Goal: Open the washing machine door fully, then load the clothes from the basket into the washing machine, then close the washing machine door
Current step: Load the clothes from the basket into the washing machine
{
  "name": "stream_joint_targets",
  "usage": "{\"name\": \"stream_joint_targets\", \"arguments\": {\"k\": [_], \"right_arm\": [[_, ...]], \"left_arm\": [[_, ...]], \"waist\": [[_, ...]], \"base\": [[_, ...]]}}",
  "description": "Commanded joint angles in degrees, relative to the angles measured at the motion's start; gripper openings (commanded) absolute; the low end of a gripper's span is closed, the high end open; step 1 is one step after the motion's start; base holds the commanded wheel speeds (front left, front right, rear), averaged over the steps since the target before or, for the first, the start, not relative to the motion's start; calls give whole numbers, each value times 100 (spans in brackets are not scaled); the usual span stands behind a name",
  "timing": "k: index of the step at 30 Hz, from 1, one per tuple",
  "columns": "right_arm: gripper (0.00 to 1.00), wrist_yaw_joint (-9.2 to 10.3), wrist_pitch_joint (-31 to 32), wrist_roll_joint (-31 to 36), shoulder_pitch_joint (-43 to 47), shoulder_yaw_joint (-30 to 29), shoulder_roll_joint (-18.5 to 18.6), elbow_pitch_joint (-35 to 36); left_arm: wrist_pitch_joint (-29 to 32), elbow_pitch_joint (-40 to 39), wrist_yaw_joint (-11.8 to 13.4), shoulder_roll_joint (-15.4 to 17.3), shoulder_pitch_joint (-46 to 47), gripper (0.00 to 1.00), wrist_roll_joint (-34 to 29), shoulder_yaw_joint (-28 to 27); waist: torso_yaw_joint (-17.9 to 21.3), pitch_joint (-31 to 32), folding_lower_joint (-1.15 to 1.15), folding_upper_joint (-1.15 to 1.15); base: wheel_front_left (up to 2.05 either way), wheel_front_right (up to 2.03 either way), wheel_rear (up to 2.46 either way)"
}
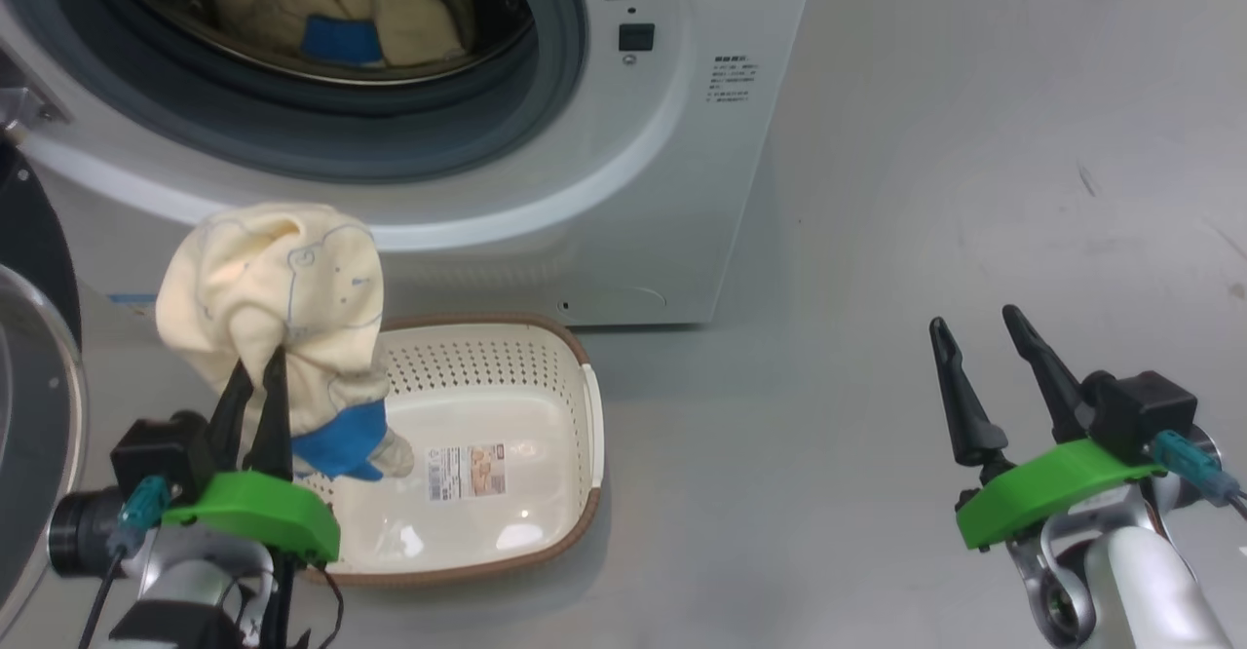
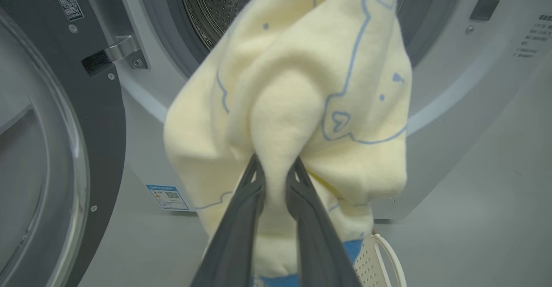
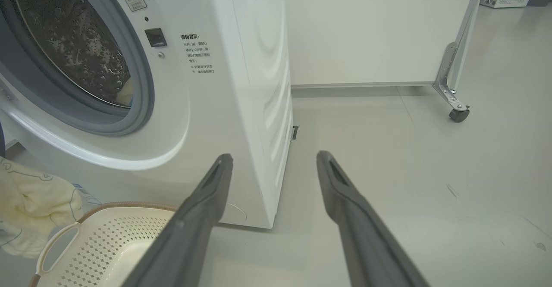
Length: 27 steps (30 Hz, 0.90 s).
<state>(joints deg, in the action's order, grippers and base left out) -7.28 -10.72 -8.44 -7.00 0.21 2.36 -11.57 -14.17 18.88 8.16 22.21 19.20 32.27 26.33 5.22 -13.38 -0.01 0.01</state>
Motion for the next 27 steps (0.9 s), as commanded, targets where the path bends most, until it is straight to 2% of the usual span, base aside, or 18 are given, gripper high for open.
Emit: {"name": "stream_joint_targets", "arguments": {"k": [1,14,27], "right_arm": [[100,-21,29,91,6,116,52,211],[100,-21,317,191,501,152,52,475],[100,-21,532,217,853,109,52,796]], "left_arm": [[-83,-266,74,235,17,0,-53,-288],[24,-1042,421,355,-949,0,17,-243],[120,-1346,560,442,-1271,0,54,-197]], "waist": [[-73,276,1,-1],[-190,1037,1,-1],[-185,1317,1,-1]], "base": [[0,0,0],[0,0,0],[0,0,0]]}}
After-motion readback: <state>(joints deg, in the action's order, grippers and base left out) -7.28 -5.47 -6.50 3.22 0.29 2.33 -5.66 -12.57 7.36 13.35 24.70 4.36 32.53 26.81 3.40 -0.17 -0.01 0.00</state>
